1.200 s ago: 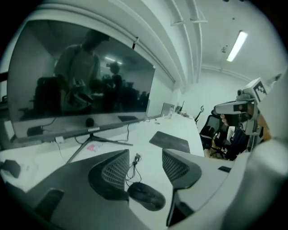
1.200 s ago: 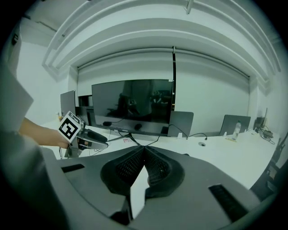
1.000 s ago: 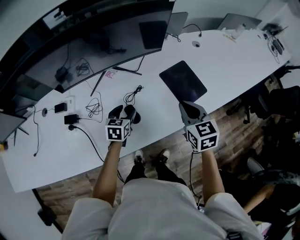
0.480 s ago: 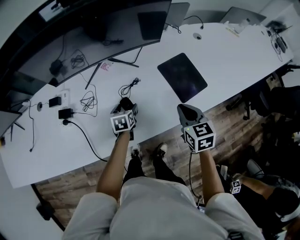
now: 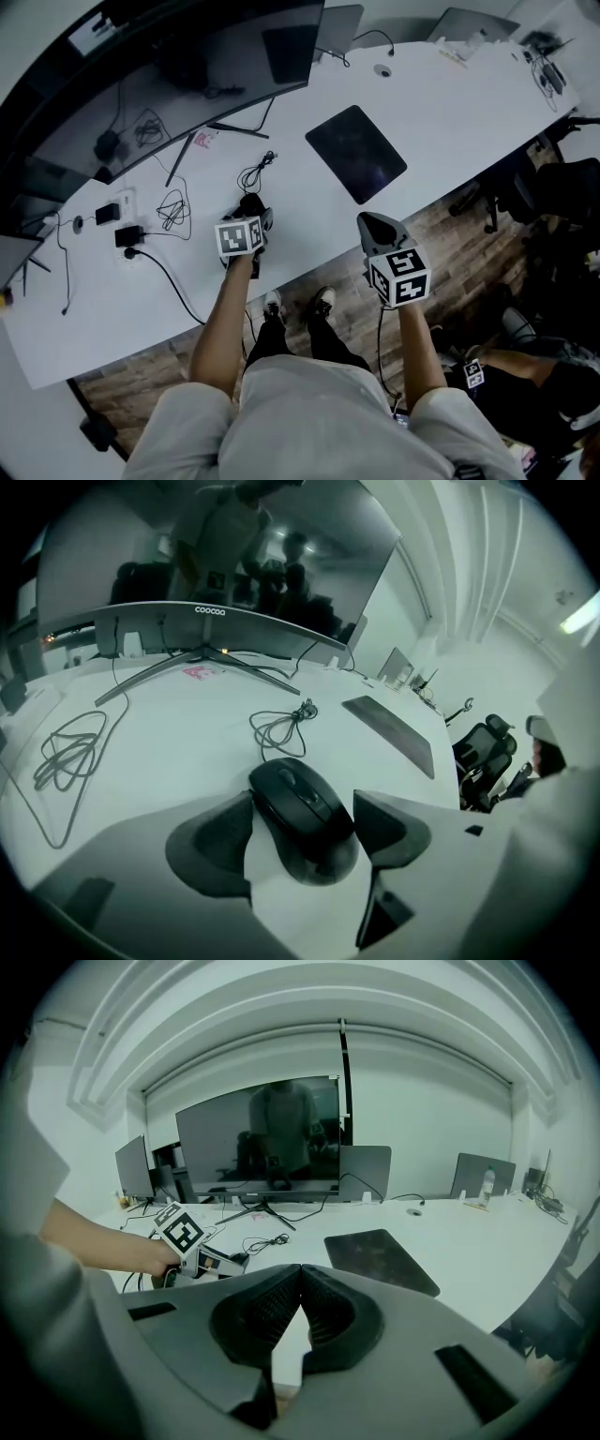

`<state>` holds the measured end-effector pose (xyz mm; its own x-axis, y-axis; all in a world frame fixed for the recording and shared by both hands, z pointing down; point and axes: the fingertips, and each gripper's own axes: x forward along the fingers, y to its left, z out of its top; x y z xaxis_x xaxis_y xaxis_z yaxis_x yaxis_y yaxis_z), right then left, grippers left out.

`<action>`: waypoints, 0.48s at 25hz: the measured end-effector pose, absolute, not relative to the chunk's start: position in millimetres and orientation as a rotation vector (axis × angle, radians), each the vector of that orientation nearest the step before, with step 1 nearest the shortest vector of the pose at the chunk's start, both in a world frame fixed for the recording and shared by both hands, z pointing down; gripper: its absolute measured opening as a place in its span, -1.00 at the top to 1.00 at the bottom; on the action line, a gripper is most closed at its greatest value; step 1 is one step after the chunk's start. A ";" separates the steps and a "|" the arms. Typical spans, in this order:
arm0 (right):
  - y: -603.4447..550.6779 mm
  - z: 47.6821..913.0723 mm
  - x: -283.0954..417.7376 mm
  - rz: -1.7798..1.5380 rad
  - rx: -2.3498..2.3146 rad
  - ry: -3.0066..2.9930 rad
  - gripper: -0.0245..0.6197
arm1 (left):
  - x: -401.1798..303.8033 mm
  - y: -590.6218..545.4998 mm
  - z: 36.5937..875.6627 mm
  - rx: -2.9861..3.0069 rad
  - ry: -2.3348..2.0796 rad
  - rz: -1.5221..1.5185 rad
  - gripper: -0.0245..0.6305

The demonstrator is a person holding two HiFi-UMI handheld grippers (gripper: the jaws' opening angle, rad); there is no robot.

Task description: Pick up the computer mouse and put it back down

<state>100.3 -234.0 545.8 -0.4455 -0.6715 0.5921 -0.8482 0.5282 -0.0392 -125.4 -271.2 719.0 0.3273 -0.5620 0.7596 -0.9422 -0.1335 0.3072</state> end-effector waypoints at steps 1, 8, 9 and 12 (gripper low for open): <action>-233.2 545.6 101.0 0.455 1.239 -2.251 0.88 | -124.3 -270.8 718.8 1.827 -1.310 0.623 -0.12; -227.3 547.1 98.9 0.459 1.269 -2.231 0.88 | -135.7 -262.7 720.6 1.896 -1.180 0.717 -0.03; -226.7 547.3 98.5 0.463 1.276 -2.226 0.88 | -140.2 -263.6 720.2 1.879 -1.212 0.715 -0.03; -224.7 547.7 96.0 0.473 1.295 -2.211 0.88 | -143.0 -265.1 722.0 1.855 -1.256 0.744 -0.08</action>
